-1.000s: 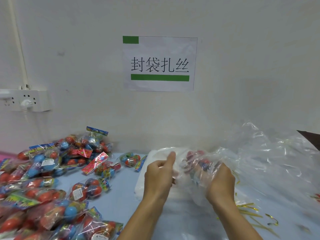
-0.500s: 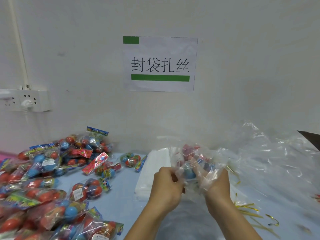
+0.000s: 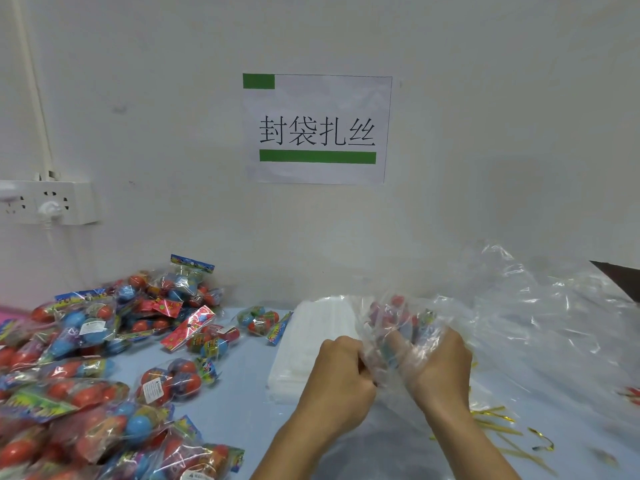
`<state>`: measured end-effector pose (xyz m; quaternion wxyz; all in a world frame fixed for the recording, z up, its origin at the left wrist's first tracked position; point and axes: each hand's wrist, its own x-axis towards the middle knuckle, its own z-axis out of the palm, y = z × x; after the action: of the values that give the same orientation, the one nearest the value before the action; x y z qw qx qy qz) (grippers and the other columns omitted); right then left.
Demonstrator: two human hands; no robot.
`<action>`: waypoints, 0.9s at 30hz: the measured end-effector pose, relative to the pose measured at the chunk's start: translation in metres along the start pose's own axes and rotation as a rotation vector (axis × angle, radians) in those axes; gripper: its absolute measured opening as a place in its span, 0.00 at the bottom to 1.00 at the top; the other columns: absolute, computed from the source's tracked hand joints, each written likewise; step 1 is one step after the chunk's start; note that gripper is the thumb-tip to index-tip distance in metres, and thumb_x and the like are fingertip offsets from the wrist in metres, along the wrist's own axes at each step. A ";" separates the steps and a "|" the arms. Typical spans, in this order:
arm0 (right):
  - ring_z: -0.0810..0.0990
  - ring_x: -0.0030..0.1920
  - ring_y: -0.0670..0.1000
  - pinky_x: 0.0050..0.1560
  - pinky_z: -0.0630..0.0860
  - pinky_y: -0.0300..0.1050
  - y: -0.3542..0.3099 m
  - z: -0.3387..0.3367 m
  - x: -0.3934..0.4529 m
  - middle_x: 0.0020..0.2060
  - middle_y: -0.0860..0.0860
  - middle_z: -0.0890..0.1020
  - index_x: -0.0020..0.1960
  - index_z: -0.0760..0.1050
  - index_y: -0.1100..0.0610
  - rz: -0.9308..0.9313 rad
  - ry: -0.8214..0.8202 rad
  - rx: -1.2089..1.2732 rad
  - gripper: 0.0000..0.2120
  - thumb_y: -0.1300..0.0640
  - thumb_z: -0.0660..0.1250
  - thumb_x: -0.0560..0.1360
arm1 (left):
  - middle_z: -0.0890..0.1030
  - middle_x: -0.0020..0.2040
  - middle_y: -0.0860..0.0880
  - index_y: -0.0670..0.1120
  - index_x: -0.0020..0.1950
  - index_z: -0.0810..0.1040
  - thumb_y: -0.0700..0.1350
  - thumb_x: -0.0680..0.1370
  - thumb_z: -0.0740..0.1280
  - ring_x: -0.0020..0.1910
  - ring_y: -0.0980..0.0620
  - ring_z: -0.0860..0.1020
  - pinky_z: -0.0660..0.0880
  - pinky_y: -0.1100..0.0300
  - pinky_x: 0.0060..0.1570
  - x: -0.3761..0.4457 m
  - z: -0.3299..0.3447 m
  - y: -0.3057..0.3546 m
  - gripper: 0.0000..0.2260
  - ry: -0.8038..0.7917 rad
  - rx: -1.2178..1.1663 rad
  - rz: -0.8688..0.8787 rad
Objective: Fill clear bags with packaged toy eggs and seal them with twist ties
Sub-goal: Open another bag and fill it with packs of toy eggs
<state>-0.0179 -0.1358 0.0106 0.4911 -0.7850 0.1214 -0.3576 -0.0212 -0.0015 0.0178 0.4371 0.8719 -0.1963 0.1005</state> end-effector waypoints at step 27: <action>0.81 0.48 0.63 0.49 0.78 0.54 0.012 0.000 -0.005 0.48 0.59 0.82 0.51 0.77 0.61 0.190 -0.174 -0.113 0.22 0.44 0.78 0.69 | 0.80 0.39 0.55 0.45 0.41 0.80 0.31 0.74 0.70 0.42 0.59 0.76 0.70 0.70 0.43 0.006 -0.025 -0.004 0.09 0.570 -0.048 0.356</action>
<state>-0.0195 -0.1387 -0.0014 0.4863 -0.8244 0.1722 -0.2329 -0.0143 0.0195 0.0317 0.4703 0.7502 -0.2178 0.4106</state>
